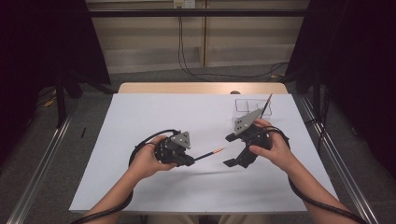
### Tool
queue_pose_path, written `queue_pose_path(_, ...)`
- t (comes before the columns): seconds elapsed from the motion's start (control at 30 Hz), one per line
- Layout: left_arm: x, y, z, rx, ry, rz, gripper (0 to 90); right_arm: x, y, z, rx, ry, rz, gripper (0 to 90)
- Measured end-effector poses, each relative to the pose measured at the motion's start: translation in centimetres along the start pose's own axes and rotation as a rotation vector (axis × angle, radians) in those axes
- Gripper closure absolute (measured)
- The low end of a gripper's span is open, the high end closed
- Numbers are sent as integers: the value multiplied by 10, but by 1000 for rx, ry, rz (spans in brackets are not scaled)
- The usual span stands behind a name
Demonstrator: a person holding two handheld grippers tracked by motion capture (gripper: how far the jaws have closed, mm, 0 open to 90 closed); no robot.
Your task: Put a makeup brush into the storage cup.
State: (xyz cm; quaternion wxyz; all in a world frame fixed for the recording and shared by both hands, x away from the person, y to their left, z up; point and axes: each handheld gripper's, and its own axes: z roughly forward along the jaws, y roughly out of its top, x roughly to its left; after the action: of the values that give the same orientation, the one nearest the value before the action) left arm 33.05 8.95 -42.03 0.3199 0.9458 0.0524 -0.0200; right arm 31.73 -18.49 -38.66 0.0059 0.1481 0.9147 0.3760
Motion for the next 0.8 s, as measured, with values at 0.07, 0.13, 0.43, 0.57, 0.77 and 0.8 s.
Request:
queue_pose_path(0.07, 0, -1, 1, -3, 4, 0, 854, 1, -3, 0, -32, -3, 8, 64)
queue_pose_path(0.13, 0, -1, 1, -3, 4, 3, 854, 2, -6, 0, -83, -7, 16, 64)
queue_pose_path(0.43, -1, -1, 0, -18, 9, -1, 854, 5, -14, -6, -263, -19, 58, 53)
queue_pose_path(0.57, 0, -1, 0, -41, 10, -9, 854, 7, -16, -5, -318, -22, 67, 54)
queue_pose_path(0.77, 1, -4, -1, -86, 15, -28, 854, 8, -18, -3, -344, -24, 79, 54)
queue_pose_path(0.8, 0, -5, -1, -107, 17, -35, 854, 8, -18, -3, -345, -23, 80, 53)
